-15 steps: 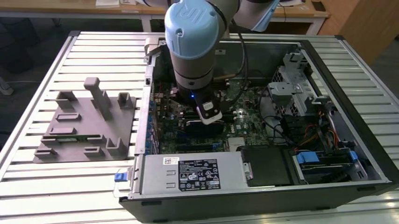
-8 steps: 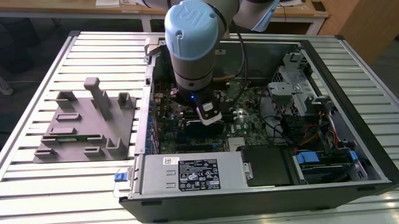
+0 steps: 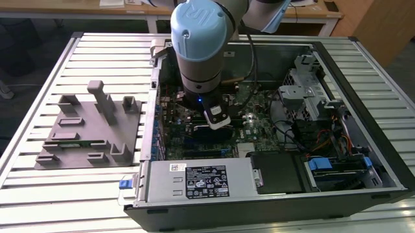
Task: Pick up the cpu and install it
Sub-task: 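Install the second cpu locking lever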
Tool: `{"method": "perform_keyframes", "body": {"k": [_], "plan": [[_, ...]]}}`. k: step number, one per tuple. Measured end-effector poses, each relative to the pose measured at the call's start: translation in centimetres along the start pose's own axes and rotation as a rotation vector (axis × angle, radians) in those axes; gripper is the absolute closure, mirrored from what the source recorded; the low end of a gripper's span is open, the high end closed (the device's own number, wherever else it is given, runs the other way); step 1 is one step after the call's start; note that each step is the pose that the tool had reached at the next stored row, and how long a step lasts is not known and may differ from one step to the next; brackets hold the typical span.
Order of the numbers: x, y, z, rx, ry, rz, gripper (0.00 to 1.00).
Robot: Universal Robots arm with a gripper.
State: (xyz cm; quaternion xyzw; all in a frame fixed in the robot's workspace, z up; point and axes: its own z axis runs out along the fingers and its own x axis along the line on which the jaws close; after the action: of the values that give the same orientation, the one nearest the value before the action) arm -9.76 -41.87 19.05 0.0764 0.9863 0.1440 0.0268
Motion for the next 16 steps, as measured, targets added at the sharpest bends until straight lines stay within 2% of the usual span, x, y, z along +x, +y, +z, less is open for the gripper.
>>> {"method": "perform_keyframes", "body": {"k": [7,11,16], "plan": [[-0.05,0.48,-1.58,0.0128,-0.0022,-0.001,0.89],[-0.08,0.74,-2.47,0.0264,-0.0047,-0.002,0.89],[-0.06,1.01,-2.62,0.0414,-0.0077,-0.003,0.89]]}}
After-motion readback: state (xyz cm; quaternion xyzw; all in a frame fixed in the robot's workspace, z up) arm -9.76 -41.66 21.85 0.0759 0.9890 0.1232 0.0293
